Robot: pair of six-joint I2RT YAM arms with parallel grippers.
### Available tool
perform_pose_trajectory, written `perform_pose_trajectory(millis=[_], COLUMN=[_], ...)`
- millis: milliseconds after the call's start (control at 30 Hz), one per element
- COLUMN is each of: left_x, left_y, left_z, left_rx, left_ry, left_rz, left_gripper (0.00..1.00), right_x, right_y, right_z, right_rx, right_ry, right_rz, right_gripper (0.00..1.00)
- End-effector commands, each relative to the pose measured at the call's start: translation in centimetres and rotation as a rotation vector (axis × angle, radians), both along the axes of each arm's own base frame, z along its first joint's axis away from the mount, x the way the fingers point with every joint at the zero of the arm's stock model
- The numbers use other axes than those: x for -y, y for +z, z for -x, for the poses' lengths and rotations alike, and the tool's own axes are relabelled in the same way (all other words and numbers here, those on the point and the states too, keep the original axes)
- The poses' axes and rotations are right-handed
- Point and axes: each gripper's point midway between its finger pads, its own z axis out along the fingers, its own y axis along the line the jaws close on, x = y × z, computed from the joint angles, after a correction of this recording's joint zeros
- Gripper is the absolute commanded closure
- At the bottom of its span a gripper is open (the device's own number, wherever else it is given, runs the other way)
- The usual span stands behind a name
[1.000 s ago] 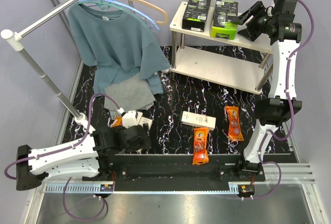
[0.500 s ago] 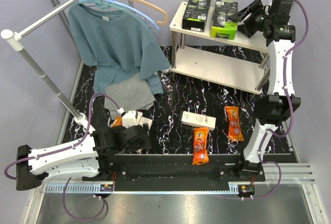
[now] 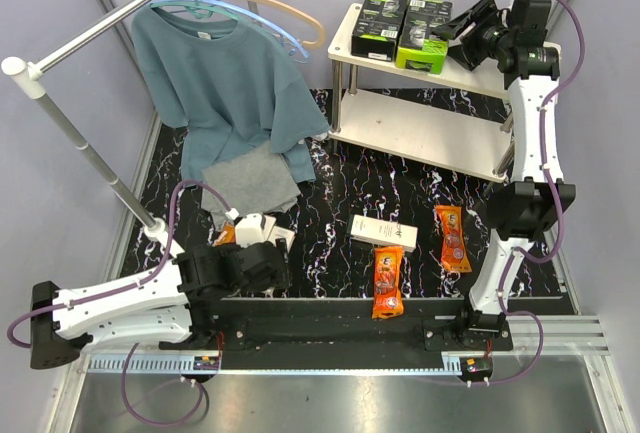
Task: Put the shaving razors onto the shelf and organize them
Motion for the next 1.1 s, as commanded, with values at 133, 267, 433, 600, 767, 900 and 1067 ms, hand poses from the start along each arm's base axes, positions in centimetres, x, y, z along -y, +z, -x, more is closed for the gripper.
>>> perform_pose_trajectory(millis=[133,267,433,600,767,900,1067], left_x=[0.8,0.7,0.6,0.5,0.4,0.5,0.4], left_y=[0.6,0.5,0.5,0.6,0.5,0.6,0.6], left_z=[-0.3,-0.3,-0.2,-0.2,-0.1,-0.2,-0.2], left_rx=[0.022,0.020,0.020,0.023,0.023,0.024,0.026], left_ry=[-0.005,-0.005,-0.003,0.002,0.001,0.002,0.000], left_rz=[0.036,0.035,0.043,0.055,0.055,0.056,0.053], left_gripper=[0.01,0.01,0.01,0.01,0.01,0.01,0.01], right_x=[-1.7,-2.5,-1.7,-0.4,0.5,0.7,0.6], right_y=[0.7,-0.3,0.2,1.5,4.9,7.5,10.0], right_z=[-1.3,-1.1,-0.2,0.9,2.8,4.4,6.7], right_rx=[0.041,0.010,0.010,0.036,0.116,0.187,0.251], right_ry=[0.026,0.019,-0.034,-0.105,-0.148,-0.156,-0.144], right_rz=[-0.016,0.002,0.027,0.067,0.107,0.123,0.139], right_gripper=[0.30,0.28,0.26,0.14,0.00,0.00,0.00])
